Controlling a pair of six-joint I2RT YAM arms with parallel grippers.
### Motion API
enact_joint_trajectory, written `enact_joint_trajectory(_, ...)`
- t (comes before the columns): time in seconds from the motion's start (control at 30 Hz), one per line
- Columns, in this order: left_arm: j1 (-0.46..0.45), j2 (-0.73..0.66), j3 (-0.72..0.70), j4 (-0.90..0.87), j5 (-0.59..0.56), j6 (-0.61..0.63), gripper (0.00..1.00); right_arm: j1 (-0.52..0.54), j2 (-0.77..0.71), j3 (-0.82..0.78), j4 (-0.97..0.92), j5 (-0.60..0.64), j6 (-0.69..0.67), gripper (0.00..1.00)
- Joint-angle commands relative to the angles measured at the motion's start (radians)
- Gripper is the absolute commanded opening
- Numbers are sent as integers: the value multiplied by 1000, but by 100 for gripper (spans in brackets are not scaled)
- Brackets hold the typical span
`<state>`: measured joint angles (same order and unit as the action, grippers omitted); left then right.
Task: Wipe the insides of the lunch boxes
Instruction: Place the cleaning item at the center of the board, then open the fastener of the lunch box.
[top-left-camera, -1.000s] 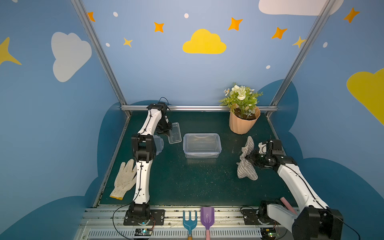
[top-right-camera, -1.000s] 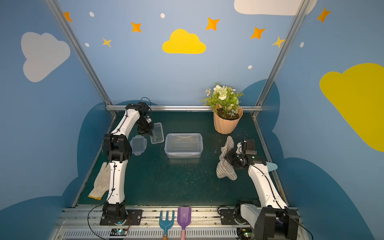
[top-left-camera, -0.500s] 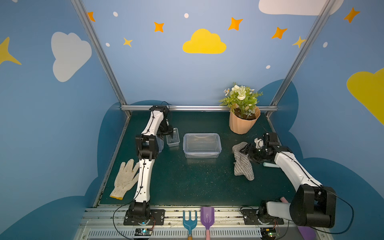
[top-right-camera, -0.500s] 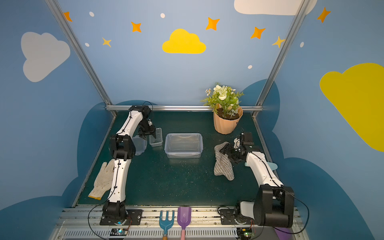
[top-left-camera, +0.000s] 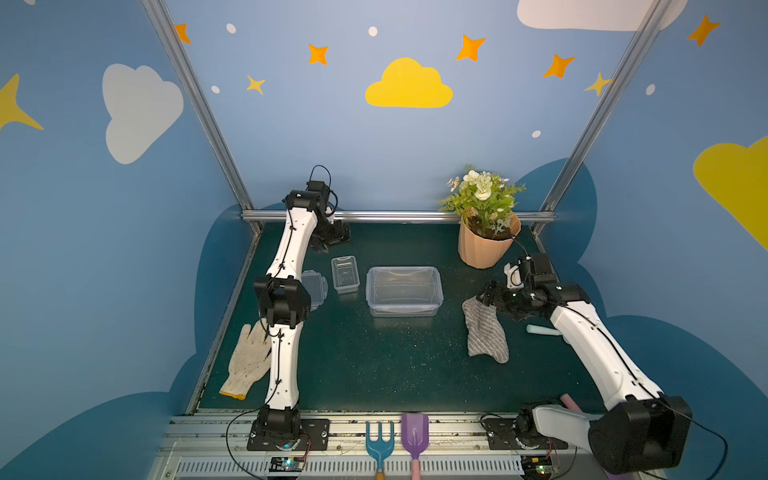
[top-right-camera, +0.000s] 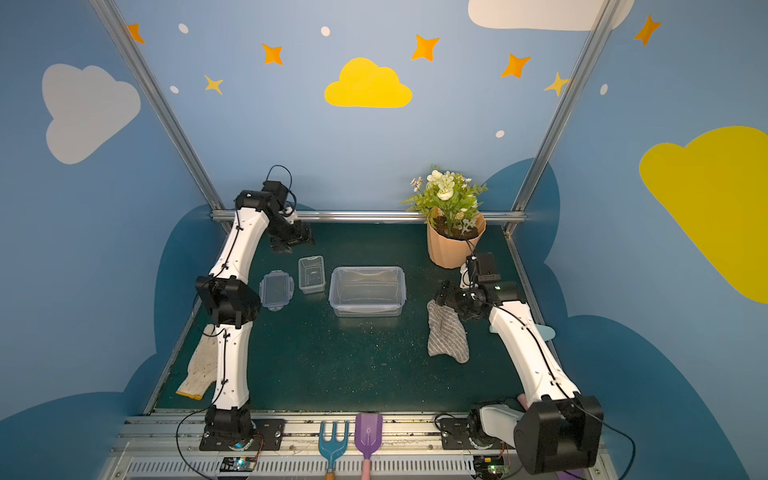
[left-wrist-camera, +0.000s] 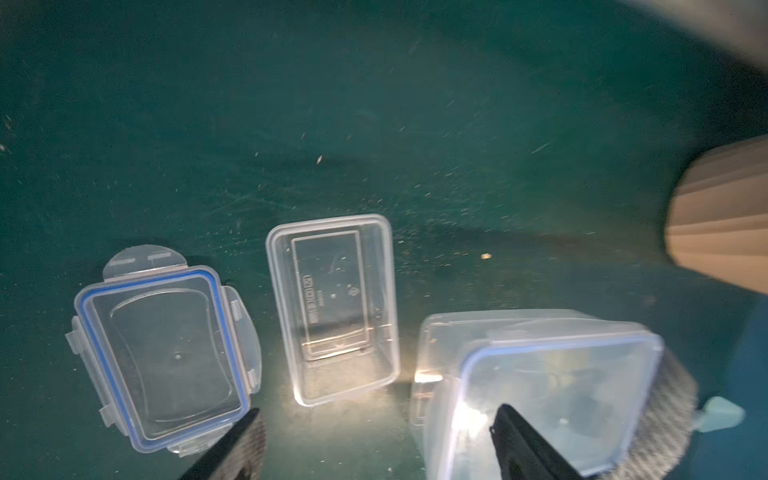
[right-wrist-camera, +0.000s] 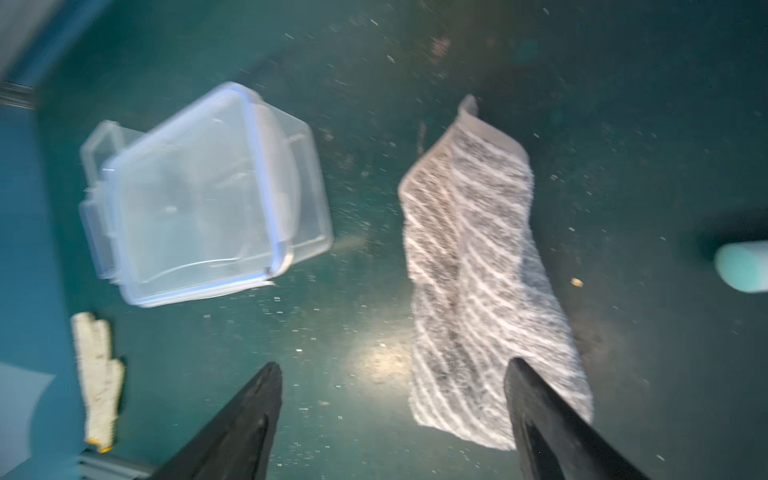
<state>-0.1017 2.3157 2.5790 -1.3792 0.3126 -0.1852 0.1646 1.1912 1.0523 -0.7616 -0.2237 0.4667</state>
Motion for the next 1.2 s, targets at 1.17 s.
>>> enact_joint_trajectory(1.17, -354, -573, -1210, 892, -283, -315, 93, 107, 574, -376, 1684, -263, 656, 79)
